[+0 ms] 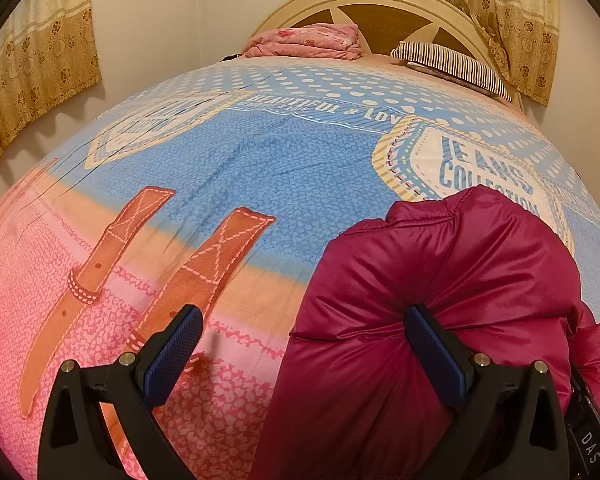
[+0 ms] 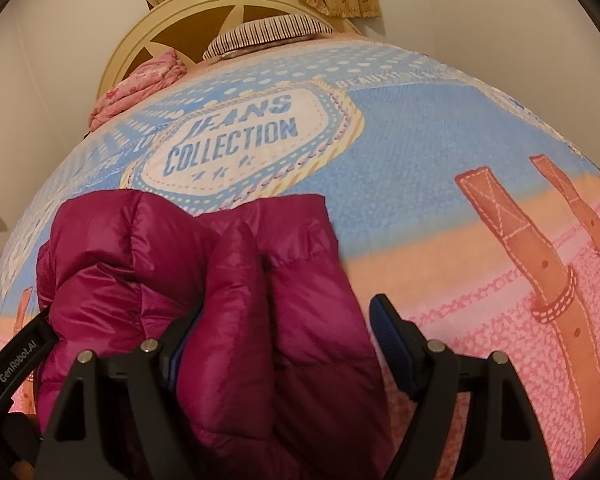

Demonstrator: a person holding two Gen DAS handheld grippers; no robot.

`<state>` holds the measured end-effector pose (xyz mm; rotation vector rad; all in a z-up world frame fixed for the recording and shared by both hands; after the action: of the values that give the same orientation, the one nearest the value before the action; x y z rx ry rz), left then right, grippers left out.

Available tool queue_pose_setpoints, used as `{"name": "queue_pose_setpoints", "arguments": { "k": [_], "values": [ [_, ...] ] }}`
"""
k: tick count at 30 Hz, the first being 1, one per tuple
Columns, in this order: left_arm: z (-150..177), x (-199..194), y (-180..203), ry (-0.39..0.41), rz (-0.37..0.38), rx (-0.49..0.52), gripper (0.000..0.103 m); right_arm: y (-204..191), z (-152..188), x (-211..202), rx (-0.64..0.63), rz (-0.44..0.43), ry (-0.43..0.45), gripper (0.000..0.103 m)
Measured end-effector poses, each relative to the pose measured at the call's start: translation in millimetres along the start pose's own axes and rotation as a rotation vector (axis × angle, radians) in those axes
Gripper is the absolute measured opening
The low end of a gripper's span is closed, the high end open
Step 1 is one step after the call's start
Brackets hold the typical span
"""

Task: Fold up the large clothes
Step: 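Press the folded magenta jacket bundle flat with both grippers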

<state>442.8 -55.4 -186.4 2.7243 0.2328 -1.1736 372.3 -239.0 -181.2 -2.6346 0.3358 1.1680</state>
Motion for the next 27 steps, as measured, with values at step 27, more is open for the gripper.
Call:
{"name": "queue_pose_setpoints", "arguments": {
  "k": [27],
  "values": [
    [0.4, 9.6, 2.1, -0.044, -0.001, 0.012, 0.102, -8.2, 0.5, 6.6, -0.041, 0.047, -0.035, 0.082]
  ]
}}
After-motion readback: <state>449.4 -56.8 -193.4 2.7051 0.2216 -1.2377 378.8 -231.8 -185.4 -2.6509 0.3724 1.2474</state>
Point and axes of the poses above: each gripper's, at about its wrist camera, not at the fingertips, and x roughly the way its jaws point, y to its right, z to its underside, the point moved 1 cm from there along x, roughly the way its jaws point, and after that the axes turned 6 degrees about z, right-handed, at the moved point
